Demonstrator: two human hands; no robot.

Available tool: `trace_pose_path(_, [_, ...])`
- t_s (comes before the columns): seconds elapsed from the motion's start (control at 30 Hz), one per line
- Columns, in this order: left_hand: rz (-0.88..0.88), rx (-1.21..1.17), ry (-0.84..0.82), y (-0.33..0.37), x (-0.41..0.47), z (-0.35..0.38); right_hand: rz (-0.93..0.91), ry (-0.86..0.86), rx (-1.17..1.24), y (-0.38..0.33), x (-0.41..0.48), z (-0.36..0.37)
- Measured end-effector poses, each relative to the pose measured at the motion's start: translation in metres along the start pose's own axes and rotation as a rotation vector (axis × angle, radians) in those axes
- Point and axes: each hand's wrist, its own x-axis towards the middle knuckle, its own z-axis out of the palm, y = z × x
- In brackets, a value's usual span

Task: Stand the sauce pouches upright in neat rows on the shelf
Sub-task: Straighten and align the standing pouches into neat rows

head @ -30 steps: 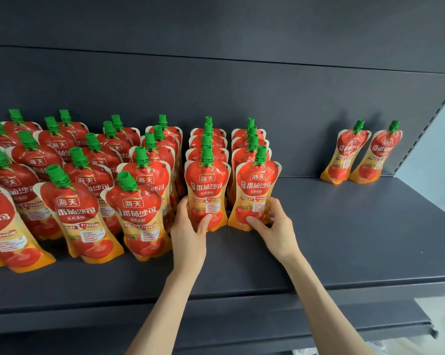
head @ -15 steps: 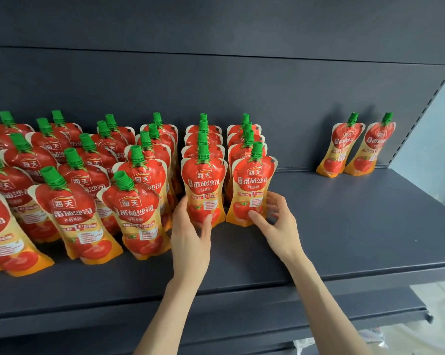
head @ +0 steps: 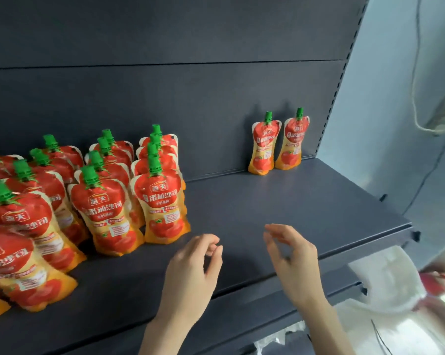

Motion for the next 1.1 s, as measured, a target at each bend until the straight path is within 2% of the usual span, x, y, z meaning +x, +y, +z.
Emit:
trace_pose_path(0.27, [-0.120, -0.107, -0.135, 0.094, 0.006, 0.141, 0.065, -0.115, -0.107, 0.087, 0.027, -0.122])
trace_pose_path(0.47, [-0.138, -0.075, -0.083, 0.128, 0.053, 0.187, 0.026, -0.152, -0.138, 0.127, 0.087, -0.161])
trace_pose_path(0.67, [-0.194, -0.040, 0.027, 0.111, 0.116, 0.200, -0.042, -0.213, -0.086, 0.138, 0.162, -0.142])
trace_pose_path(0.87, [-0.340, -0.081, 0.154, 0.069, 0.181, 0.212, -0.157, -0.288, -0.023, 0.143, 0.233, -0.102])
trace_pose_path(1.0, [-0.399, -0.036, 0.200, 0.034, 0.219, 0.222, -0.121, -0.325, -0.026, 0.153, 0.273, -0.064])
trace_pose_path(1.1, [-0.506, -0.055, 0.227, 0.012, 0.245, 0.226, -0.048, -0.301, -0.023, 0.166, 0.297, -0.040])
